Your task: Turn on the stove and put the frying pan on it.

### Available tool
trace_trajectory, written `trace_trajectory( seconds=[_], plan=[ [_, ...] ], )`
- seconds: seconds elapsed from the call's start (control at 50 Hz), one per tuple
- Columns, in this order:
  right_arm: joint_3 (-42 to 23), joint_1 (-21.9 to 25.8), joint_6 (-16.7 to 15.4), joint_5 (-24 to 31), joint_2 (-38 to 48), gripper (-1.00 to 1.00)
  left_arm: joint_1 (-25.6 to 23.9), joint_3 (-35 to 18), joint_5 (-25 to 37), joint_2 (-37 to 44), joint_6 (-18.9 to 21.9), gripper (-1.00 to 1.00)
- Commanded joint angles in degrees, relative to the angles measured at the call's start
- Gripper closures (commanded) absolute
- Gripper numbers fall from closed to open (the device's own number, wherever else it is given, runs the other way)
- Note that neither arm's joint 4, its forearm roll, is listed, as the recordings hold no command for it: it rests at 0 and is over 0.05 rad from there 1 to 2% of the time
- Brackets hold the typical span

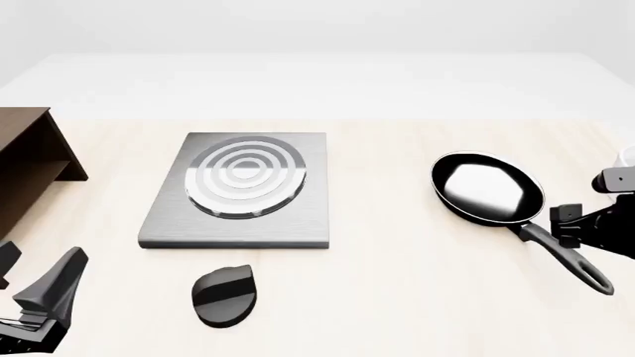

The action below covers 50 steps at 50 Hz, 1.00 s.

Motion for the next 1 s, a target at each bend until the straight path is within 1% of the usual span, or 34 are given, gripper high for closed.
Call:
trace_trajectory(
  seconds=[0.02, 1.0],
  plan=[
    [1.29, -0.37, 0.25, -1.89, 1.87, -1.0, 0.39, 0.03, -0.07, 0.01, -1.0, -1.0],
    [3.19, -0.79, -0.68, -11.16, 12.21, -1.0, 0.37, 0.03, -0.15, 0.01, -0.83, -1.0]
  ],
)
